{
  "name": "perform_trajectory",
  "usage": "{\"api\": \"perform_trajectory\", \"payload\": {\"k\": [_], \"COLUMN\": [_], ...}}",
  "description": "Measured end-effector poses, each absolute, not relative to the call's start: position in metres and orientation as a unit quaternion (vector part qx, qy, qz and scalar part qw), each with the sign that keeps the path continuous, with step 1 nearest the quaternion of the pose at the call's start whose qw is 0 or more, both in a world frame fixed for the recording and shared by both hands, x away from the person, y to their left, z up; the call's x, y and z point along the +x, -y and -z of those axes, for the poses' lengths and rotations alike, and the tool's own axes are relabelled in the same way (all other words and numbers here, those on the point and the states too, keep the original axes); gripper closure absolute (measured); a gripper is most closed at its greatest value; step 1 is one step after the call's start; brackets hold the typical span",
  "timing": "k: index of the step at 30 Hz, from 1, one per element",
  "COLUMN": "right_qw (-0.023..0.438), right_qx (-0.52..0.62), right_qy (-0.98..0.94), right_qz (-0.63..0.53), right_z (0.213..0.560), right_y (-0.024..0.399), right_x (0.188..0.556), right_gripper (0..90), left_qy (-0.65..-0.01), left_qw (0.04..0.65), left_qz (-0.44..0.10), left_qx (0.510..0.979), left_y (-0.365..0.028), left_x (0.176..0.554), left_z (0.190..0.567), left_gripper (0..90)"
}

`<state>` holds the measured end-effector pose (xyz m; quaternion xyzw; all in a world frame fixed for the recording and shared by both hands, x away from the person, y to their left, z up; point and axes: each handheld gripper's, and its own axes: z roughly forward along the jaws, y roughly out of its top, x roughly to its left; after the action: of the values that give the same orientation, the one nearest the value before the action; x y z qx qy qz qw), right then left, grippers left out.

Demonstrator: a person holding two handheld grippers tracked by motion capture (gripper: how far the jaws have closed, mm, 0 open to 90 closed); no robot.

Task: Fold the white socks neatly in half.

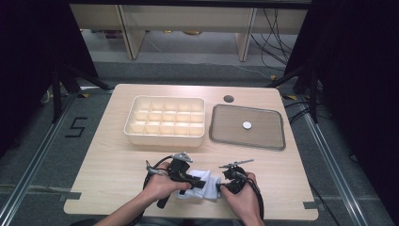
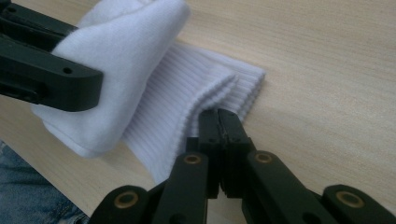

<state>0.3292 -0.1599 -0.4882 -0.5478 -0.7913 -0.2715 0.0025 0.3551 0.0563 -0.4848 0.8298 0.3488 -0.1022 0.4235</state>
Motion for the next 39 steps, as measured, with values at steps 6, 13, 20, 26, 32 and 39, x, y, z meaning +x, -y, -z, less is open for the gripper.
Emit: {"api": "perform_trajectory", "payload": {"k": [6,13,20,26,32,39], "right_qw": [-0.002,-0.004,-0.015,-0.017,-0.012,-0.027], "right_qx": [-0.544,-0.543,-0.551,-0.562,-0.562,-0.552], "right_qy": [0.795,0.792,0.785,0.773,0.773,0.777], "right_qz": [0.268,0.28,0.284,0.292,0.294,0.301], "right_z": [0.489,0.488,0.483,0.479,0.48,0.477], "right_y": [0.161,0.165,0.173,0.176,0.178,0.181], "right_x": [0.329,0.328,0.326,0.324,0.323,0.321], "right_gripper": [88.0,85.9,85.1,84.5,83.6,82.8], "left_qy": [-0.347,-0.347,-0.35,-0.357,-0.355,-0.351], "left_qw": [0.424,0.425,0.425,0.433,0.419,0.437], "left_qz": [0.104,0.103,0.105,0.098,0.099,0.109], "left_qx": [0.83,0.829,0.828,0.822,0.83,0.821], "left_y": [-0.054,-0.054,-0.052,-0.049,-0.048,-0.046], "left_x": [0.355,0.356,0.357,0.357,0.357,0.357], "left_z": [0.486,0.488,0.491,0.494,0.494,0.494], "left_gripper": [78.6,78.1,77.6,75.8,71.7,67.0]}}
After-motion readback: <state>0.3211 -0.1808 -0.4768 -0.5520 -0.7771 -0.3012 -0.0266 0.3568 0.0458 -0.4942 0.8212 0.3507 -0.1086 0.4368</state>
